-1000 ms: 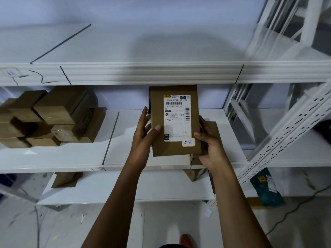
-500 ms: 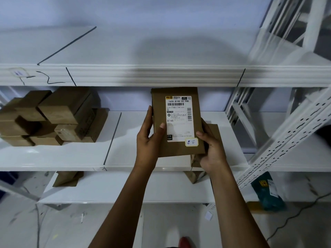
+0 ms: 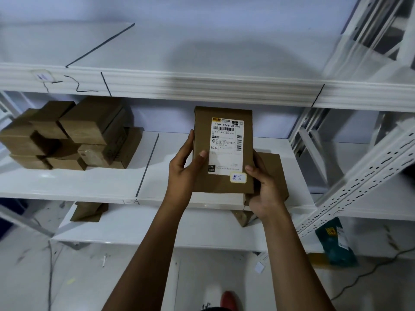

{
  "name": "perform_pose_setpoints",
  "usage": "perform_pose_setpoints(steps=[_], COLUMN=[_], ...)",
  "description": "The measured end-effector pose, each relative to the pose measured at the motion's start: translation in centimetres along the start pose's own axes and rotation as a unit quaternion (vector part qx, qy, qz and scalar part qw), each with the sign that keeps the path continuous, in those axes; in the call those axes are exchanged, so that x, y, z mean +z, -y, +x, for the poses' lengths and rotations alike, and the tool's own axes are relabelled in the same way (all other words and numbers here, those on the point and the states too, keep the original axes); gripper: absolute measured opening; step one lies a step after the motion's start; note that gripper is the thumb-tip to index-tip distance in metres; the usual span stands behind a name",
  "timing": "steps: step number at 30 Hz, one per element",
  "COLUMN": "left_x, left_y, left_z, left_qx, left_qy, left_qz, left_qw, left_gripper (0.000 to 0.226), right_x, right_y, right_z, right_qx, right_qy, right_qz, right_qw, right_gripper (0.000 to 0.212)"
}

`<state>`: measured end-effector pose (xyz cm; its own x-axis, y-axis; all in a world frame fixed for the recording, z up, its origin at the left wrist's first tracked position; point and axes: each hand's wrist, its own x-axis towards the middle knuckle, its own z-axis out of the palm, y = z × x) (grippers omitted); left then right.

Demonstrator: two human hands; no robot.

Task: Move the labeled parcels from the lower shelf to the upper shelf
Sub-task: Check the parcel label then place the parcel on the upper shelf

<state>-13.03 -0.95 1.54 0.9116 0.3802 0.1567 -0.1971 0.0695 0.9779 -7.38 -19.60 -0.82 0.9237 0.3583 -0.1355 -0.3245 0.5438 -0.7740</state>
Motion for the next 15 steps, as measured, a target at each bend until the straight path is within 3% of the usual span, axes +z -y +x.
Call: perform_pose_setpoints(steps=[6, 12, 15], left_x=[-4.9, -12.0, -19.8], left_y=[-0.6, -2.8, -4.0], left_z=[-1.0, -3.7, -6.1], left_qx=[0.017, 0.022, 0.049], left_qy=[-0.050, -0.135, -0.205], left_qz=[-0.011, -0.010, -0.018], left_qw=[0.999, 0.991, 0.977], left_gripper=[0.056, 0.054, 0.057], right_x=[3.6, 9.7, 16.3], right_y=[-2.4, -6.9, -11.7], right_z=[0.5, 0.6, -0.9], right_qx=[0.015, 0.045, 0.066], right_qy=[0.051, 0.112, 0.166], right_qz=[-0.038, -0.074, -0.127], right_qw=[0.998, 0.990, 0.976], right_gripper=[0.054, 0.058, 0.065])
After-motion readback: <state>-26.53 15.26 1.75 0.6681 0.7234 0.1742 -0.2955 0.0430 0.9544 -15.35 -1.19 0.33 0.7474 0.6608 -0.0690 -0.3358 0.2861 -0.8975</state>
